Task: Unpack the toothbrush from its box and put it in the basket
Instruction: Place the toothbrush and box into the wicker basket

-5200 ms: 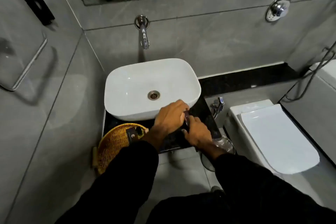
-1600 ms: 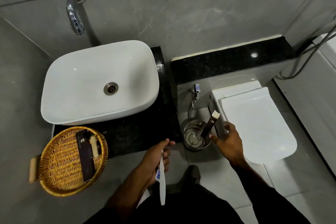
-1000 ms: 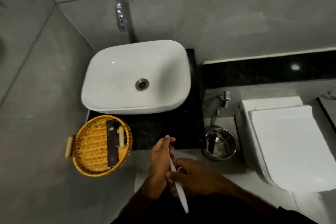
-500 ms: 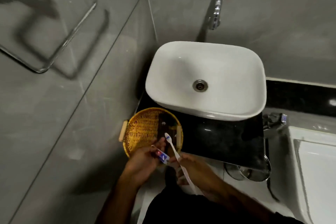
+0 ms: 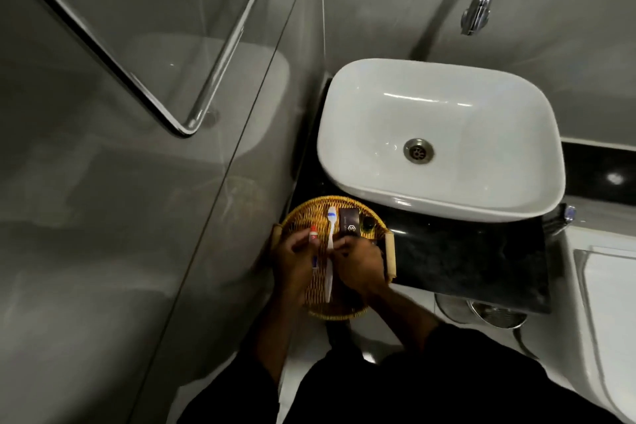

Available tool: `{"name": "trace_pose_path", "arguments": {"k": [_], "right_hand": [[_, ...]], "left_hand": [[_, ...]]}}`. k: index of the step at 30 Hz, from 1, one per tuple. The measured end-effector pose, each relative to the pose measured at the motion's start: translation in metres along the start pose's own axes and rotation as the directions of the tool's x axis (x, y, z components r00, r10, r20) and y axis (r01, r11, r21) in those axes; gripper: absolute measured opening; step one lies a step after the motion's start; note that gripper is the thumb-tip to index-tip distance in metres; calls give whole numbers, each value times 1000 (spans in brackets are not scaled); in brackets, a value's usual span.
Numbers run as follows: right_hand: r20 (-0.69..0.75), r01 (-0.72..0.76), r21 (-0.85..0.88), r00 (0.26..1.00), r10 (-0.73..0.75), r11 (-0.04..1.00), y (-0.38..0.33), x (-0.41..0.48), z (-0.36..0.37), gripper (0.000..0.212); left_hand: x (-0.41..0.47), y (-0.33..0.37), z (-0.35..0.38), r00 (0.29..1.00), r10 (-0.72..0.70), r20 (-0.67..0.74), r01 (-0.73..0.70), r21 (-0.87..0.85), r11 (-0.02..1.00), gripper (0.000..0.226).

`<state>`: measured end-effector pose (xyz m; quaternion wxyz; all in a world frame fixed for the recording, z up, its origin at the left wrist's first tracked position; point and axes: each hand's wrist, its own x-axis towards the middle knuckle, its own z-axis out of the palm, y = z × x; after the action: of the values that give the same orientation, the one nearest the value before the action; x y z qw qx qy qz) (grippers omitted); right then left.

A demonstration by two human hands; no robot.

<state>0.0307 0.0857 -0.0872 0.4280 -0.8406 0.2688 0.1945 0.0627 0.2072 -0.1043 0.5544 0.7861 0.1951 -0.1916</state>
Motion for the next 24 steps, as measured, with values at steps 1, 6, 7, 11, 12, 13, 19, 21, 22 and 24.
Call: {"name": "trace_pose_path", "arguments": {"k": [1,6,7,11,12,13,19,21,22,24], "right_hand": [[24,-2,-50,1000,3,999,-1,4,0,25],[53,-20,-170,998,30,985,-6,10,7,27],[46,-27,-163,998,35,986,-7,10,10,27],[37,-102,-141,993,108,985,-10,11,17,26],[42,-115,-144,992,122,983,-10,12,18,27],[50,-117,-152,991,126,981,-10,12,19,28],[-3,-17,-256,1000,16,967,-7,10,22,36],[-5,17,-273,1000,-19,962,-4,11,21,37],[-5,24,-283,1000,-27,959,-3,10,20,37],[-20,22,-262,999,-28,965,0,9,18,37]], "left_hand": [[2,-3,2,1000,20,-4,-20,18,1000,32],[5,-13,11,998,16,-66,-13,56,998,29],[5,-14,12,997,18,-78,-13,72,997,28],[5,-23,13,996,23,-89,-14,100,995,27],[5,-24,13,996,32,-87,-23,105,994,27],[5,-25,13,995,45,-91,-35,112,993,26],[3,-24,17,988,78,-133,-59,135,989,27],[3,-25,18,987,75,-145,-55,138,989,28],[3,-24,18,985,75,-152,-54,136,989,28],[2,-24,19,983,82,-165,-60,134,989,30]]}}
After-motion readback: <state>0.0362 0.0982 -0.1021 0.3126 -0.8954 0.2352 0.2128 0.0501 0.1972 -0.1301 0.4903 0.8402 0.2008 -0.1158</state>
